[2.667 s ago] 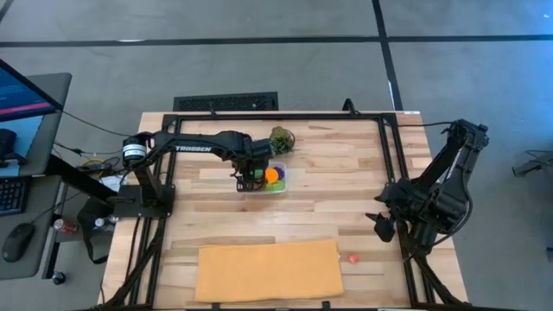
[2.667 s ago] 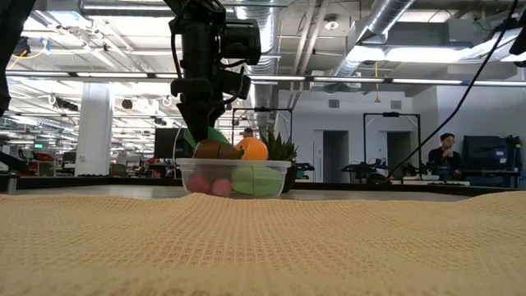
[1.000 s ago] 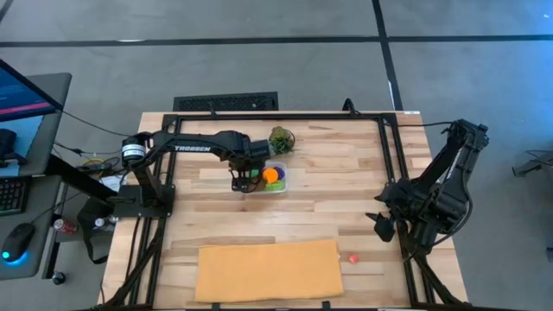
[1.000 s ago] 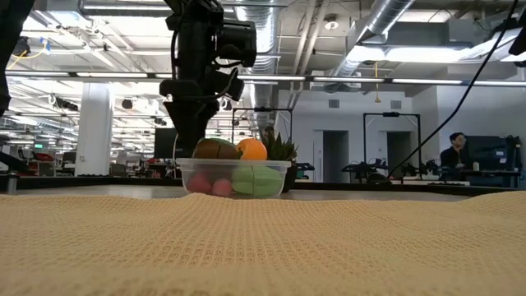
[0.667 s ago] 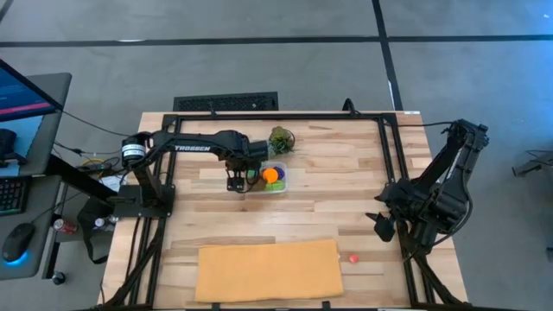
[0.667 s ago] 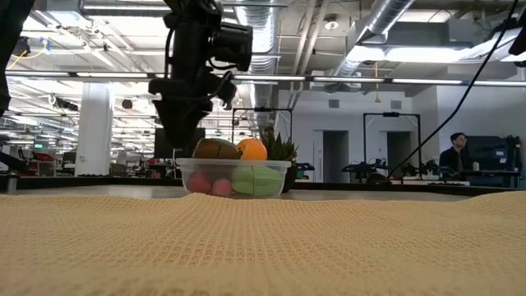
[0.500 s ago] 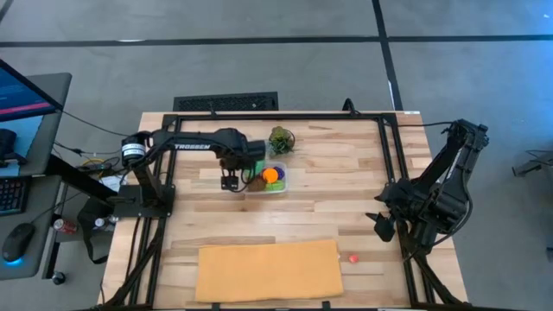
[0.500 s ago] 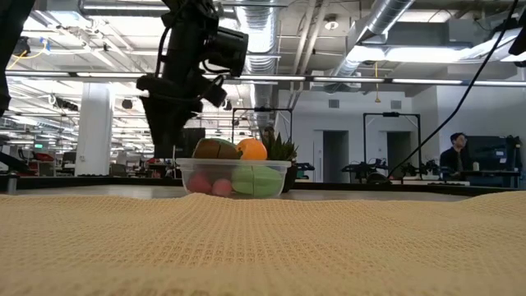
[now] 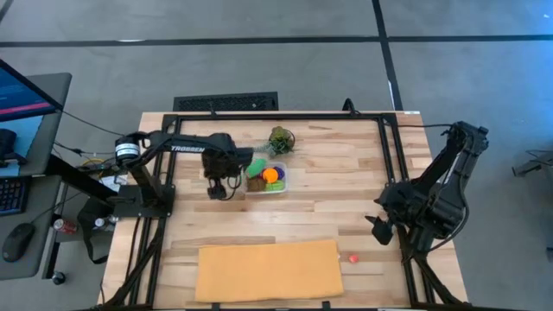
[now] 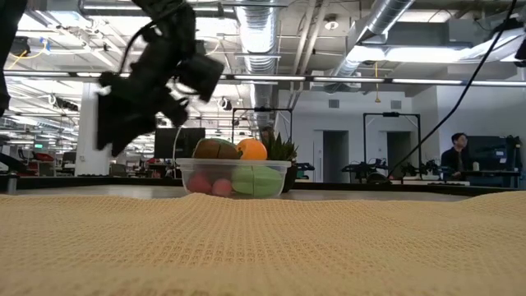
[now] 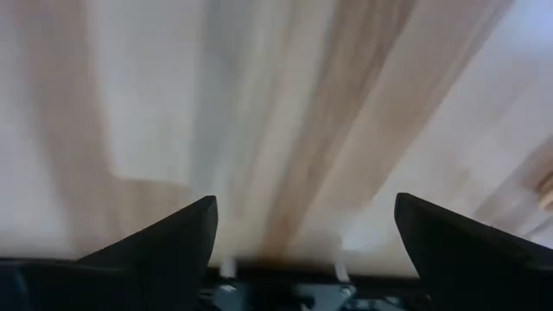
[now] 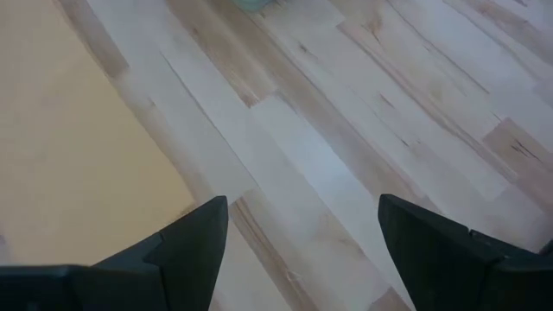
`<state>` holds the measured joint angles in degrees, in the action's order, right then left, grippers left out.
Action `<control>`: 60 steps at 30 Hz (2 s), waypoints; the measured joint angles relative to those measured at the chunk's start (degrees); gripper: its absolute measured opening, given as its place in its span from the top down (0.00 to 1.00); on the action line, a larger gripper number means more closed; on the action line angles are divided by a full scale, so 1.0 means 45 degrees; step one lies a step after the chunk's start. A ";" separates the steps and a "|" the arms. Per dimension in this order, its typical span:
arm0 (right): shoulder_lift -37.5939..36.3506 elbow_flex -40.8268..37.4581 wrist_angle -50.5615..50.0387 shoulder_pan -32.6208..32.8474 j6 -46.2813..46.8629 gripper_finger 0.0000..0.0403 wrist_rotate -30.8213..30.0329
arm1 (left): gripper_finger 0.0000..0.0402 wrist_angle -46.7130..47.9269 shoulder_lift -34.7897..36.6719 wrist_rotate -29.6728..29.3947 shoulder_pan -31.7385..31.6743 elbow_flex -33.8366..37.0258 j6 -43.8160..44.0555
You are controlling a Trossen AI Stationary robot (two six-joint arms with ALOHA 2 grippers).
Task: Pick and placing Produce into tupperware
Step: Put the pink peach into the transparent bin
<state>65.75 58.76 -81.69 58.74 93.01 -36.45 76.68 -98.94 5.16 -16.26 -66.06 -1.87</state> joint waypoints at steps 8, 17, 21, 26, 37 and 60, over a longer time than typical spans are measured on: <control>0.0592 -0.0003 -0.0072 -0.0035 -0.0094 0.28 0.0400 | 0.14 -0.0670 0.1660 0.0480 0.0595 0.3671 0.1259; 0.0623 -0.0010 -0.0131 -0.0853 -0.0633 0.28 0.0092 | 0.15 -0.0991 0.6241 0.0413 0.1112 0.4086 0.3807; 0.0623 -0.0010 -0.0023 -0.1490 -0.1073 0.28 0.0034 | 0.15 -0.2298 0.8665 0.0371 0.1259 0.3341 0.5310; 0.0623 -0.0078 0.0538 -0.2042 -0.1807 0.28 0.0238 | 0.15 -0.6425 1.1473 -0.0363 0.2206 0.3156 0.6529; 0.0628 -0.1937 0.5578 -0.1212 -0.1901 0.28 0.3203 | 0.15 -0.9623 1.3505 -0.3877 0.5466 0.3157 0.6926; 0.3512 -0.2526 0.8974 -0.0520 -0.2668 0.28 0.4885 | 0.15 -0.9333 1.0918 -0.3230 0.6040 0.3473 0.7592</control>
<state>81.56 47.40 -41.31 56.40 81.01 -14.46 34.68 -49.81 -9.37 10.92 -50.43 32.30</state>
